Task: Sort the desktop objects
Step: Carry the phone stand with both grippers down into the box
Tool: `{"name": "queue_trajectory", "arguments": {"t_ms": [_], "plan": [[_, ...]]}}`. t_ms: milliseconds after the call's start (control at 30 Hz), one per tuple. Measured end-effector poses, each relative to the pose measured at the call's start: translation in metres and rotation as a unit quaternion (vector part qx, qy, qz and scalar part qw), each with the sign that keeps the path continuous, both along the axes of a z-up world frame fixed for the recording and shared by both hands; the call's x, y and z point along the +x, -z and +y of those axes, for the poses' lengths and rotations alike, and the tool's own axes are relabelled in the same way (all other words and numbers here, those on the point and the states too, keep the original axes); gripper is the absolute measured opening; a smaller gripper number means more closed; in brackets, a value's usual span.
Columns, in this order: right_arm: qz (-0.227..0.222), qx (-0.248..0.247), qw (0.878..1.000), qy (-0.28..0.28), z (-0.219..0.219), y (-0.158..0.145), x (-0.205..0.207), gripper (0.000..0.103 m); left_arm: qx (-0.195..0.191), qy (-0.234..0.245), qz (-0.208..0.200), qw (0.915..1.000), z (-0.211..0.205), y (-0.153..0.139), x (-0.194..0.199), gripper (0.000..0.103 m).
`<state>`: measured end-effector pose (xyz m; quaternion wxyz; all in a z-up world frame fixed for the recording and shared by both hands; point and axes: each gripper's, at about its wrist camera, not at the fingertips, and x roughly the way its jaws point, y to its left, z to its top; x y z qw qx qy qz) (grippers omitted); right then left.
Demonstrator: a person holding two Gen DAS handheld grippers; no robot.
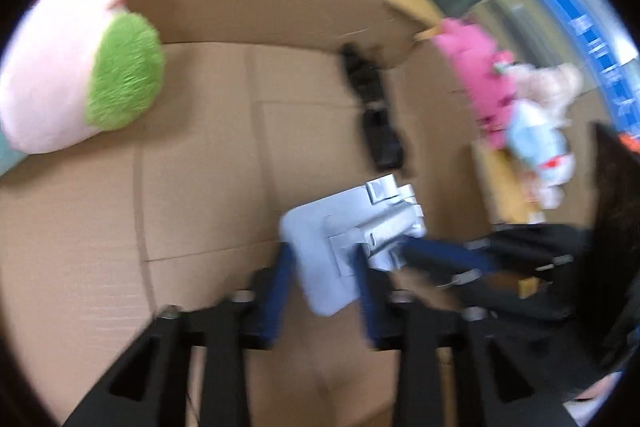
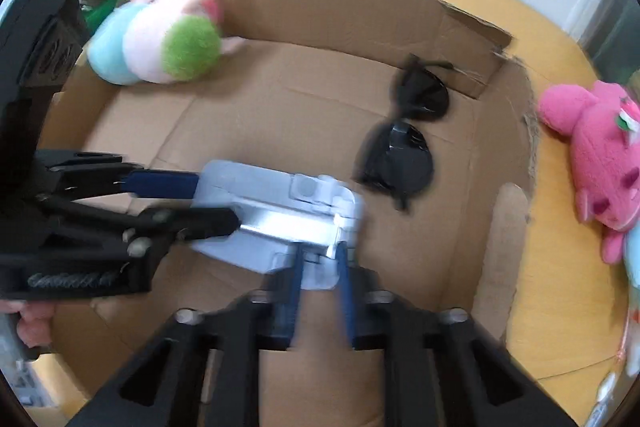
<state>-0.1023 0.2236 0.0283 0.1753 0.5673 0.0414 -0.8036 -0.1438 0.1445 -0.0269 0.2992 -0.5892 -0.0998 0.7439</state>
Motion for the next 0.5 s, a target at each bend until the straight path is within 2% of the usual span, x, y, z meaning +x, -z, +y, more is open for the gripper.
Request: {"name": "queue_trajectory", "arguments": {"t_ms": [33, 100, 200, 267, 300, 333, 367, 400, 433, 467, 500], "plan": [[-0.002, -0.012, 1.0, -0.008, -0.007, -0.004, -0.001, 0.001, -0.003, 0.006, 0.005, 1.0, 0.001, -0.005, -0.001, 0.003], [0.01, 0.014, 0.999, -0.033, -0.029, -0.013, -0.003, 0.001, -0.028, 0.008, 0.028, 0.9992, 0.001, -0.013, -0.003, 0.003], [0.009, 0.008, 1.0, -0.027, -0.038, -0.018, -0.014, 0.002, -0.03, -0.013, 0.006, 0.9994, -0.02, -0.007, -0.009, 0.003], [0.012, -0.008, 1.0, -0.005, -0.02, -0.026, -0.015, 0.008, -0.032, -0.016, -0.005, 0.9993, -0.032, -0.003, -0.008, 0.008], [0.01, -0.006, 1.0, 0.0, -0.012, -0.028, -0.014, 0.024, -0.032, -0.015, -0.009, 0.9993, -0.033, -0.002, -0.007, 0.012], [0.011, 0.003, 1.0, 0.009, -0.007, -0.029, -0.011, 0.048, -0.032, -0.018, -0.012, 0.9993, -0.033, -0.001, -0.008, 0.024], [0.012, 0.017, 1.0, 0.02, 0.002, -0.033, -0.01, 0.06, -0.031, -0.02, -0.01, 0.9993, -0.028, -0.002, -0.006, 0.039], [0.012, 0.028, 0.999, 0.024, 0.008, -0.034, -0.011, 0.071, -0.027, -0.017, -0.005, 0.9995, -0.024, -0.003, -0.006, 0.045], [0.007, 0.037, 0.999, 0.025, 0.01, -0.033, -0.012, 0.071, -0.024, -0.013, 0.0, 0.9996, -0.019, -0.005, -0.005, 0.057], [-0.002, 0.044, 0.999, 0.025, 0.01, -0.028, -0.013, 0.071, -0.022, -0.009, 0.002, 0.9997, -0.014, -0.005, -0.004, 0.062], [-0.012, 0.051, 0.998, 0.024, 0.008, -0.022, -0.01, 0.071, -0.022, -0.005, -0.002, 0.9997, -0.009, -0.004, -0.003, 0.062]]}}
